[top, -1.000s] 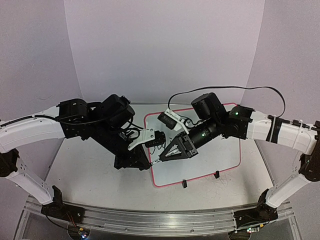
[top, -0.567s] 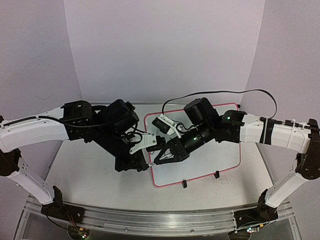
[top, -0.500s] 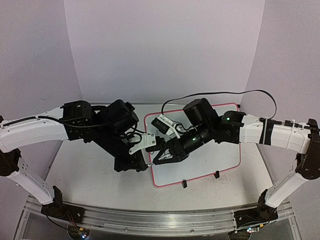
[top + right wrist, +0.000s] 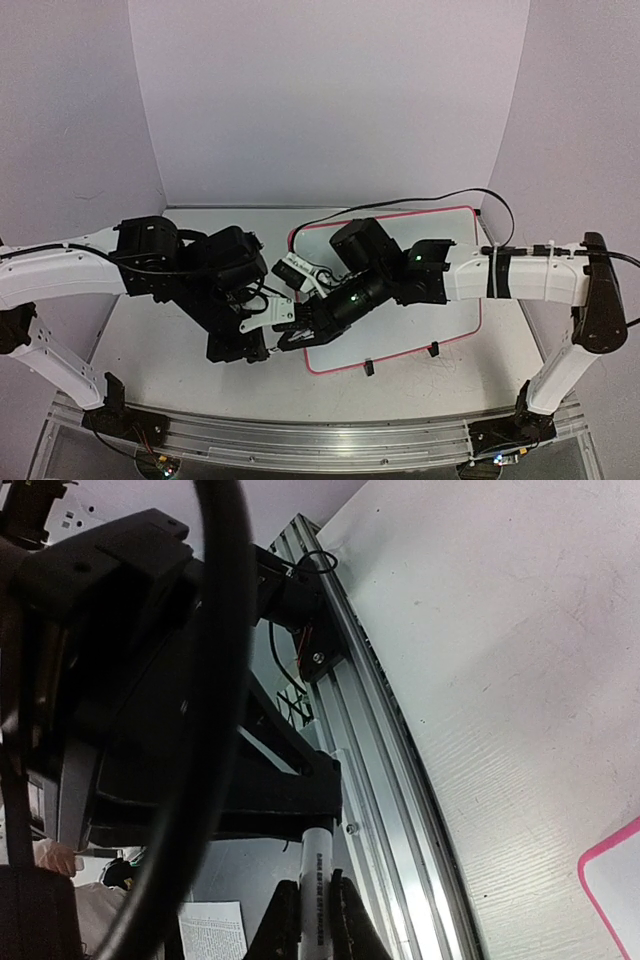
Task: Write a sentence on the whiteboard
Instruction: Insert the whiteboard marker without the cap into the pen cap, then put down the whiteboard marker at the center of the board.
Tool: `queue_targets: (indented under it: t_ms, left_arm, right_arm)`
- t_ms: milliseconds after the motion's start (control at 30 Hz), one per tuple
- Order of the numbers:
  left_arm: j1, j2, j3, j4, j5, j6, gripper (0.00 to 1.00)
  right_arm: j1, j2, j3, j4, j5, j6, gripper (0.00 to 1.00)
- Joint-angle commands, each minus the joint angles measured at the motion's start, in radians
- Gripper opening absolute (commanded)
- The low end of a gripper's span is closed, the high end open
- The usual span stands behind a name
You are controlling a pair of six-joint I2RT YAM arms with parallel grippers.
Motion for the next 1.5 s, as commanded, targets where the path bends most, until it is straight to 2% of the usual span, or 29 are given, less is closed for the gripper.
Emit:
queue_targets:
  t_ms: [0,67,233,333,400,467,600,667,767,833,967,1133,1300,1467]
  left_arm:
    - [-0.022,-0.091,0.010,0.559,-0.019,0.002,0.00]
    - [-0.021,-0.111,-0.034,0.557,-0.080,-0.024,0.02]
    - [-0.020,-0.194,-0.125,0.576,-0.172,-0.115,0.39]
    - [-0.020,-0.271,-0.149,0.584,-0.202,-0.157,0.61]
    - [-0.020,-0.316,-0.146,0.586,-0.226,-0.182,0.67]
    - [-0.020,-0.360,-0.135,0.593,-0.293,-0.217,0.69]
    - [-0.020,-0.411,-0.087,0.604,-0.539,-0.307,0.69]
    - [-0.020,-0.423,-0.060,0.614,-0.611,-0.352,0.69]
    - [-0.020,-0.431,-0.028,0.626,-0.681,-0.394,0.70]
    - [-0.020,-0.436,-0.011,0.626,-0.719,-0.417,0.70]
    - [-0.020,-0.457,-0.011,0.626,-0.775,-0.450,0.71]
    - [-0.020,-0.490,-0.042,0.625,-0.786,-0.483,0.71]
    - [-0.020,-0.490,-0.059,0.625,-0.797,-0.495,0.71]
    - [-0.020,-0.464,-0.048,0.627,-0.808,-0.492,0.71]
  right_arm:
    - [0.059,-0.036,-0.044,0.165,0.097,-0.001,0.00]
    - [0.053,-0.091,-0.116,0.186,0.152,-0.037,0.00]
    - [0.049,-0.221,-0.361,0.367,0.298,-0.098,0.00]
    - [0.053,-0.249,-0.439,0.446,0.350,-0.137,0.00]
    - [0.071,-0.239,-0.450,0.457,0.404,-0.189,0.00]
    - [0.116,-0.208,-0.430,0.460,0.498,-0.241,0.00]
    - [0.193,-0.071,-0.347,0.508,0.741,-0.293,0.00]
    - [0.236,0.021,-0.276,0.540,0.866,-0.312,0.00]
    - [0.263,0.180,-0.152,0.556,0.968,-0.331,0.00]
    - [0.276,0.269,-0.092,0.600,0.980,-0.356,0.00]
    - [0.282,0.377,-0.081,0.762,0.946,-0.383,0.00]
    - [0.283,0.489,-0.038,0.798,0.898,-0.399,0.02]
    - [0.282,0.510,-0.076,0.833,0.952,-0.418,0.14]
    - [0.282,0.492,-0.102,0.835,0.958,-0.427,0.38]
